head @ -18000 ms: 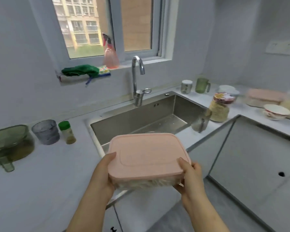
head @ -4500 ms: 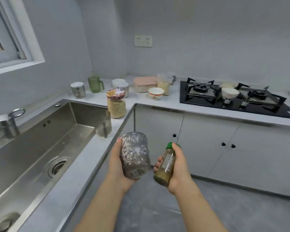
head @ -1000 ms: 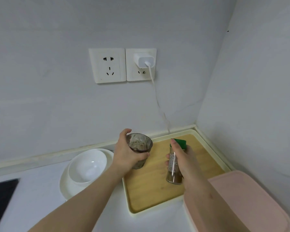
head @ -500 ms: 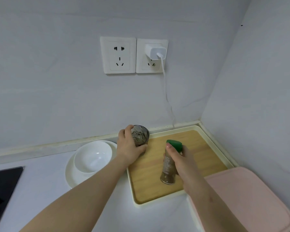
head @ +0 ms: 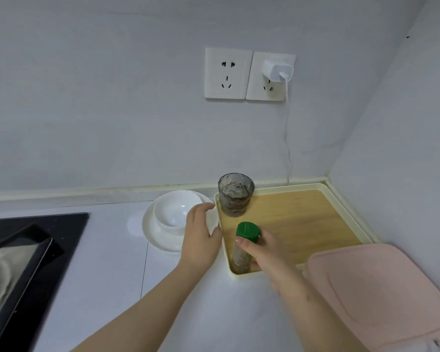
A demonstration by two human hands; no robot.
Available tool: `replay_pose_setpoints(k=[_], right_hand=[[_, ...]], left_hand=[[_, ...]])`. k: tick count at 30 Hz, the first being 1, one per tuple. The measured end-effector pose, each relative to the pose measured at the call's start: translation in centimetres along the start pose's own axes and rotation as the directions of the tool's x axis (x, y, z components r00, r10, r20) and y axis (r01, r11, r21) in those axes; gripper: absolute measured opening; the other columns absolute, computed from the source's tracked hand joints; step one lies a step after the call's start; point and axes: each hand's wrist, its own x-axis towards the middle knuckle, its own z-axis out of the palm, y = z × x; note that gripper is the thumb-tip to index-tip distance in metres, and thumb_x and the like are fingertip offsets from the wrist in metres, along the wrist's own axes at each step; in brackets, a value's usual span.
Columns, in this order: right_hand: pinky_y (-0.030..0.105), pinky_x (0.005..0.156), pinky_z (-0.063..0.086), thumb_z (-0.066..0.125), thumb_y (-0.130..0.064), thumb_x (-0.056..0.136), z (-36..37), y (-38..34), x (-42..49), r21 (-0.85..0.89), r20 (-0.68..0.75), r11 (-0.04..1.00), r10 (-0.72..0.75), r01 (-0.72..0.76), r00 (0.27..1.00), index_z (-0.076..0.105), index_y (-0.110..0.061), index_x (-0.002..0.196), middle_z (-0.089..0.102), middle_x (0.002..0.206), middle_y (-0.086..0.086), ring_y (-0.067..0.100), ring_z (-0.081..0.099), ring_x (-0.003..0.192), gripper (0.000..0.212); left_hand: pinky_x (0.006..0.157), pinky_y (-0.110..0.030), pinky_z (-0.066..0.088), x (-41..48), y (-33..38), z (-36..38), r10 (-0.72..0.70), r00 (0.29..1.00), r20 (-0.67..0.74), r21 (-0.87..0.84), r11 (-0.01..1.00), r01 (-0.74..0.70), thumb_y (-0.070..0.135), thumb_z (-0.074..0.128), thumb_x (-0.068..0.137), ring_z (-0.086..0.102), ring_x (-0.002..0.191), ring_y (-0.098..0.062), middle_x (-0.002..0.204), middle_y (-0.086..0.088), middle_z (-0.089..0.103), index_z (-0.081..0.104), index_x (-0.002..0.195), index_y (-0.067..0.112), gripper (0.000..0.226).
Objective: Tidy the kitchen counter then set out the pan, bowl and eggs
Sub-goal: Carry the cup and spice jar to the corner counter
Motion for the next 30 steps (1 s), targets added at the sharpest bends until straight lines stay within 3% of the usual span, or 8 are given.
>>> replay_pose_setpoints(k=[6, 9, 12, 16, 20, 23, 27, 30], right_hand=[[0.033, 0.086, 0.05, 0.072, -0.014, 0.079, 0.7, 0.1, -1.0, -0.051, -0.027, 0.998, 0.026, -0.028, 0.999, 0.054, -0.024, 0.084, 0.058, 0.082, -0.008, 0.003, 0.053, 0.074, 0.021], [0.023, 0.074, 0.047, 0.075, -0.019, 0.077, 0.8, -0.7, -1.9, -0.115, -0.048, 0.993, 0.021, -0.027, 0.999, 0.053, -0.019, 0.112, 0.057, 0.094, -0.009, 0.005, 0.054, 0.083, 0.041], [0.023, 0.085, 0.037, 0.073, -0.025, 0.079, 0.8, -2.6, -3.1, -0.159, -0.142, 0.982, -0.124, 0.101, 0.982, 0.047, -0.022, 0.128, 0.045, 0.115, -0.009, 0.008, 0.044, 0.105, 0.056], [0.023, 0.09, 0.039, 0.07, -0.023, 0.082, 3.3, -6.6, -5.5, -0.048, -0.167, 0.945, -0.328, 0.324, 0.93, 0.056, -0.024, 0.11, 0.056, 0.109, -0.012, 0.007, 0.052, 0.106, 0.031], [0.018, 0.068, 0.04, 0.064, -0.02, 0.085, 8.7, -7.6, -7.3, 0.044, 0.005, 0.948, -0.316, 0.315, 0.949, 0.06, -0.021, 0.098, 0.062, 0.104, -0.004, 0.004, 0.057, 0.087, 0.013], [0.019, 0.066, 0.04, 0.061, -0.02, 0.087, 14.2, -6.7, -8.8, 0.048, 0.177, 0.963, -0.269, 0.264, 0.947, 0.06, -0.021, 0.092, 0.061, 0.097, -0.004, 0.003, 0.055, 0.081, 0.005], [0.026, 0.079, 0.046, 0.058, -0.02, 0.089, 21.6, -5.4, -11.9, 0.019, 0.439, 0.973, -0.214, 0.229, 0.873, 0.061, -0.022, 0.087, 0.062, 0.092, -0.006, 0.011, 0.059, 0.092, 0.003], [0.023, 0.071, 0.044, 0.057, -0.019, 0.09, 27.0, -4.3, -15.0, 0.005, 0.606, 0.973, -0.186, 0.23, 0.774, 0.06, -0.022, 0.085, 0.061, 0.087, -0.005, 0.013, 0.058, 0.089, 0.006]], left_hand=[[0.094, -0.027, 0.044, -1.8, 0.5, -1.0, -0.035, 0.999, 0.014, -0.078, 0.996, 0.036, 0.0, 0.053, 0.088, 0.048, 0.106, -0.011, 0.112, 0.01, 0.043, 0.05, 0.122, 0.013, 0.037], [0.094, -0.028, 0.045, -2.6, 0.8, -1.9, -0.056, 0.997, 0.044, -0.081, 0.995, 0.06, 0.004, 0.055, 0.088, 0.048, 0.106, -0.01, 0.114, 0.008, 0.044, 0.051, 0.118, 0.017, 0.033], [0.096, -0.031, 0.044, -3.3, 1.7, -3.7, -0.052, 0.998, 0.037, -0.134, 0.989, 0.057, 0.003, 0.056, 0.087, 0.047, 0.108, -0.012, 0.111, 0.012, 0.046, 0.051, 0.103, 0.026, 0.028], [0.082, -0.019, 0.041, -4.6, 3.2, -8.0, -0.13, 0.991, -0.036, -0.259, 0.959, 0.116, 0.009, 0.053, 0.09, 0.052, 0.105, -0.005, 0.113, 0.014, 0.054, 0.055, 0.099, 0.029, 0.022], [0.071, -0.011, 0.04, -6.7, 2.9, -13.7, -0.211, 0.961, -0.177, -0.341, 0.929, 0.141, 0.008, 0.051, 0.09, 0.054, 0.091, 0.006, 0.1, 0.018, 0.058, 0.056, 0.09, 0.032, 0.024], [0.071, -0.017, 0.045, -9.6, 1.7, -18.7, -0.295, 0.907, -0.301, -0.353, 0.918, 0.182, 0.01, 0.051, 0.09, 0.056, 0.089, -0.002, 0.099, 0.013, 0.061, 0.058, 0.091, 0.031, 0.022], [0.083, -0.026, 0.047, -14.7, -1.0, -24.5, -0.397, 0.789, -0.469, -0.35, 0.904, 0.247, 0.012, 0.053, 0.09, 0.059, 0.091, -0.011, 0.096, 0.008, 0.065, 0.06, 0.092, 0.029, 0.018], [0.084, -0.029, 0.047, -19.7, -3.0, -28.1, -0.503, 0.654, -0.566, -0.423, 0.857, 0.293, 0.012, 0.056, 0.089, 0.061, 0.09, -0.013, 0.095, 0.004, 0.067, 0.063, 0.089, 0.026, 0.016]])
